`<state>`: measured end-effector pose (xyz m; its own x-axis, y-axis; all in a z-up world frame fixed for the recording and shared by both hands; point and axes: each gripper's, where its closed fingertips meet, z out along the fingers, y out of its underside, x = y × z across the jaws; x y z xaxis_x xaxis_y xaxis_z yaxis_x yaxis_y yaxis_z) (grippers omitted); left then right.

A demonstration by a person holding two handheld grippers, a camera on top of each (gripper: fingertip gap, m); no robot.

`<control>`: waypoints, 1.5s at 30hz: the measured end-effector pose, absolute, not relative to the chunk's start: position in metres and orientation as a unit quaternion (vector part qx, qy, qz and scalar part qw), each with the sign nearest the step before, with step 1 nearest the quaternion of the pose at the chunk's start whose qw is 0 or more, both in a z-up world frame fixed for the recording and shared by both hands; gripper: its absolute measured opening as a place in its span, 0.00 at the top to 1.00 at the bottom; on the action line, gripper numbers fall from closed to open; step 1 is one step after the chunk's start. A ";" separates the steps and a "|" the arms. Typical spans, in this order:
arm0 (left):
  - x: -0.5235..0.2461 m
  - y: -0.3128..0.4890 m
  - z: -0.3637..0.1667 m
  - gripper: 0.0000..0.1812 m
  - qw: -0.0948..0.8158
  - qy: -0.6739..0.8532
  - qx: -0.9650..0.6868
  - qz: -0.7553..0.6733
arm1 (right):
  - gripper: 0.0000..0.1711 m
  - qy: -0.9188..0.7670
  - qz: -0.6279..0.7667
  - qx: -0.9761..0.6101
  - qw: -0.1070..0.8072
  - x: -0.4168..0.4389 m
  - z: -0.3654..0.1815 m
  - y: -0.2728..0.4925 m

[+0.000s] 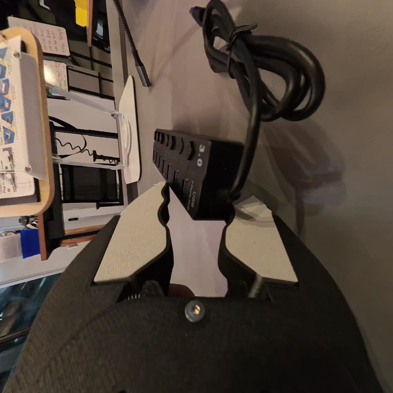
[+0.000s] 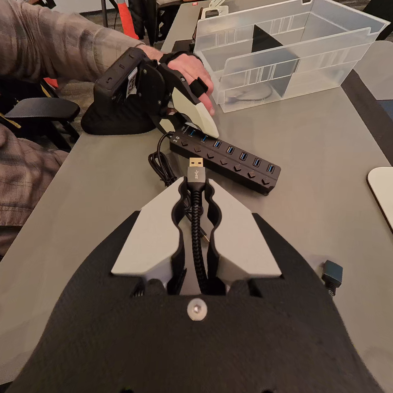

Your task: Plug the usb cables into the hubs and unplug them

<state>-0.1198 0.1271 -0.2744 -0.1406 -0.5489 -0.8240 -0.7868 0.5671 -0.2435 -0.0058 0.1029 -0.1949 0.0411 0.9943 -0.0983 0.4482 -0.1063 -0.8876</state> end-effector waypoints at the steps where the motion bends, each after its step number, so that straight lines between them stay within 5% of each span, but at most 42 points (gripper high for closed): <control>1: -0.120 0.128 -0.274 0.71 0.473 0.741 -0.463 0.116 | 0.92 -0.571 0.392 -0.632 0.348 -0.006 -0.195 0.103; 6: -0.124 0.131 -0.270 0.49 0.429 0.694 -0.577 0.037 | 0.92 -0.570 0.392 -0.632 0.350 -0.005 -0.194 0.104; 23: -0.171 0.110 -0.266 0.71 0.403 0.526 -0.749 -0.010 | 0.92 -0.572 0.390 -0.626 0.358 -0.004 -0.186 0.102; 28: -0.146 0.095 -0.264 0.59 0.431 0.422 -0.797 -0.032 | 0.92 -0.575 0.390 -0.624 0.358 -0.007 -0.186 0.099; 34: -0.127 0.094 -0.269 0.66 0.414 0.381 -0.827 0.001 | 0.92 -0.581 0.391 -0.617 0.360 -0.010 -0.180 0.094; 39: -0.111 0.096 -0.283 0.55 0.355 0.394 -0.848 -0.023 | 0.92 -0.586 0.390 -0.611 0.363 -0.013 -0.176 0.089; 45: -0.119 0.098 -0.298 0.60 0.295 0.344 -0.889 -0.061 | 0.92 -0.589 0.389 -0.608 0.365 -0.015 -0.175 0.087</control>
